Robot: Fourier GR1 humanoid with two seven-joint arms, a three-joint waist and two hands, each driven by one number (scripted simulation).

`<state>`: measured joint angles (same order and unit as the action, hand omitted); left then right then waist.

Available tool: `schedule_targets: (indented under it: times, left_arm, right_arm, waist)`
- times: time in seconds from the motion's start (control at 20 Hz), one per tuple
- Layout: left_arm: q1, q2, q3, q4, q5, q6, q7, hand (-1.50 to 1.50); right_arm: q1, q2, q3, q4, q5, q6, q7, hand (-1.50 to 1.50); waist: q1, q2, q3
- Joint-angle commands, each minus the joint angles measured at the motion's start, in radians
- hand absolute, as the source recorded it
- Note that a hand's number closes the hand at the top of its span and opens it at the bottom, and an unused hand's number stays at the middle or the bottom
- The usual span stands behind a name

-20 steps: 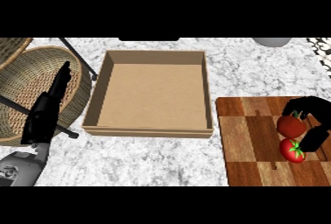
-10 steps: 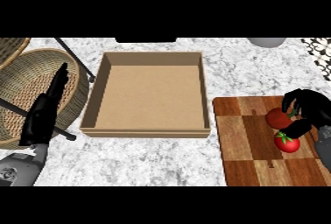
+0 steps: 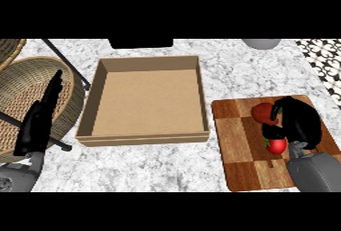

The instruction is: Pick the bell pepper from the cutting board and place it in the cardboard box

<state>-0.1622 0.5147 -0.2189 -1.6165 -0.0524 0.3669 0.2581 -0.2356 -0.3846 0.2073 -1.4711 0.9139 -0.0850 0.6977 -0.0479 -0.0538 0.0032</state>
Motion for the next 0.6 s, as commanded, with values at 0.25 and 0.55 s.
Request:
schedule_targets:
  times: [0.25, 0.55]
  left_arm:
    - [0.082, 0.032, 0.046, 0.107, -0.006, 0.012, 0.018, 0.0]
    - [0.095, 0.033, 0.05, 0.122, 0.008, -0.01, -0.035, 0.0]
  right_arm:
    - [-0.086, 0.158, 0.261, -0.335, 0.375, 0.037, 0.351, 1.5]
    - [-0.226, 0.37, 0.354, -0.36, 0.493, 0.19, 0.514, 1.5]
  waist:
    - [0.035, 0.025, -0.014]
    - [0.081, 0.044, -0.011]
